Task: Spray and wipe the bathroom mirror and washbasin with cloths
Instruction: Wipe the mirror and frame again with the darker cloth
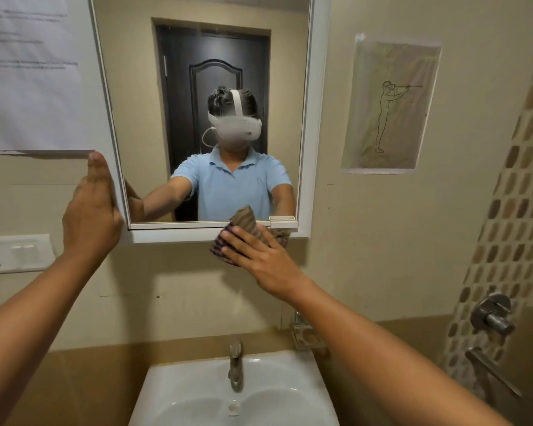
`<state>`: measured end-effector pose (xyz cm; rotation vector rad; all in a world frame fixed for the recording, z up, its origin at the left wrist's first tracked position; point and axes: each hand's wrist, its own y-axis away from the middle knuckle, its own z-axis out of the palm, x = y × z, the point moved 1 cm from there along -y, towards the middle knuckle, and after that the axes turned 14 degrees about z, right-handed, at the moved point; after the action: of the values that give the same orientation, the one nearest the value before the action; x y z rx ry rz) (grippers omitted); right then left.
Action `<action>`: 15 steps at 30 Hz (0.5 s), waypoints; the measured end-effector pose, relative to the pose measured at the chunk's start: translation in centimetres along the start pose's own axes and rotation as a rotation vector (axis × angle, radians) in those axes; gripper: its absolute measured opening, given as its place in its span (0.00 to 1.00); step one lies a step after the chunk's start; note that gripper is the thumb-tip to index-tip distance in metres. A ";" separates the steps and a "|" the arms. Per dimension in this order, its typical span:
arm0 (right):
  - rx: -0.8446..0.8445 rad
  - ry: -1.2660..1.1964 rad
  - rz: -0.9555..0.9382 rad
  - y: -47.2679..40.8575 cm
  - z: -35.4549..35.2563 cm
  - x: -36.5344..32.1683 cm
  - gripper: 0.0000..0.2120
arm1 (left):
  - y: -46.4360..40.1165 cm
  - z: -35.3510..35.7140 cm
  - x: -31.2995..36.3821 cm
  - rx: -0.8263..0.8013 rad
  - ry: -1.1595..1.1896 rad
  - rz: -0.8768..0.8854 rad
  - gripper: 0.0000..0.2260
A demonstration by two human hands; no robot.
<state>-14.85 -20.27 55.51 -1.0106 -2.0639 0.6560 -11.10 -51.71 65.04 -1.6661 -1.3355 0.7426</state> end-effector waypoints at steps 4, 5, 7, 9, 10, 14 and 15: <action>-0.001 0.039 0.036 3.2 -0.6 2.5 0.28 | 0.0 -0.2 0.5 0.028 0.035 -0.036 0.30; -0.002 0.039 0.064 4.0 -0.5 2.7 0.29 | 0.0 0.0 0.5 0.027 0.043 -0.037 0.32; -0.005 0.002 0.170 5.2 0.0 2.4 0.32 | 0.4 0.0 0.4 0.015 0.056 -0.039 0.32; -0.011 -0.056 0.295 5.6 0.7 1.4 0.36 | 0.7 -0.3 0.1 0.021 0.090 -0.053 0.25; -0.016 -0.095 0.355 5.7 1.0 0.7 0.38 | 0.7 -0.5 0.2 0.026 0.135 -0.082 0.27; -0.065 -0.461 0.592 3.7 1.4 -4.1 0.37 | 2.3 0.7 0.0 0.036 0.168 -0.061 0.26; -0.091 -0.606 0.680 3.0 1.4 -5.3 0.34 | 2.9 1.4 -0.3 0.044 0.186 -0.050 0.30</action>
<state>-12.37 -23.15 50.52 -1.7608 -2.2410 1.3548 -11.01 -51.83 61.80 -1.6187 -1.2172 0.5692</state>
